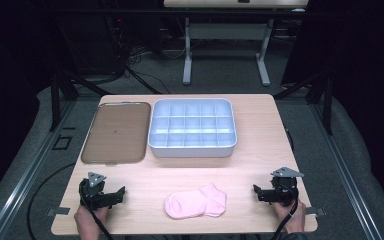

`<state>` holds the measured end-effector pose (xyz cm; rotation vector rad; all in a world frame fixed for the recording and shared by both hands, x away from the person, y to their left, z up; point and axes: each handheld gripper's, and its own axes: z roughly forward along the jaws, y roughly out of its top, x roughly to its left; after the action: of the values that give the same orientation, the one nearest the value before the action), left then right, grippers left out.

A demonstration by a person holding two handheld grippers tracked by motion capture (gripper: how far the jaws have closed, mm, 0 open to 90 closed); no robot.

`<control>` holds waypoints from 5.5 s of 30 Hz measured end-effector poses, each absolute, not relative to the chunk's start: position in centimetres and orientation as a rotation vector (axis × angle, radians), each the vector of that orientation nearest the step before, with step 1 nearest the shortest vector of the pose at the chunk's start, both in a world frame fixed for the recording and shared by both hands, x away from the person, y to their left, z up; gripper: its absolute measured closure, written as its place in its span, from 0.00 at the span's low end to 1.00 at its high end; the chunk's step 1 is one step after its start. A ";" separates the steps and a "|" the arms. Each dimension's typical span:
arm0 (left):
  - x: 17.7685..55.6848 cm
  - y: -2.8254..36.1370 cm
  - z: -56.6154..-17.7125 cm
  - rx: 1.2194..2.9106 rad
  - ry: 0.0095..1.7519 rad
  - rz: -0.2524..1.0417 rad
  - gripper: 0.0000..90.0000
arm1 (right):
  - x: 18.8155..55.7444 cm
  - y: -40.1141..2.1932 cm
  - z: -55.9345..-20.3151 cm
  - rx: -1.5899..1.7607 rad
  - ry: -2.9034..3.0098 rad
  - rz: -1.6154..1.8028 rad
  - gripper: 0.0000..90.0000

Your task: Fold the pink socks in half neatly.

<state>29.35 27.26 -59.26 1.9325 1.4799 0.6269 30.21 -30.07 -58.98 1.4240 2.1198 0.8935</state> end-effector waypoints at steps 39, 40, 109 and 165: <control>28.3 19.7 -57.2 1.977 1.239 0.491 0.03 | 27.6 -28.2 -55.6 1.305 2.093 1.111 0.22; 28.0 18.9 -57.3 1.985 1.217 0.472 0.04 | 27.5 -27.7 -55.3 1.293 2.106 1.105 0.23; 26.0 14.3 -58.6 2.038 1.038 0.192 0.95 | 28.4 -19.5 -57.2 1.272 2.407 1.097 0.77; 26.9 12.6 -58.6 1.991 1.006 0.138 0.92 | 26.7 -18.8 -52.0 1.189 2.412 1.082 0.92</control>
<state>26.91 12.60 -58.61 1.9912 1.0060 0.1379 26.69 -18.83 -51.95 1.1892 2.4118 1.0822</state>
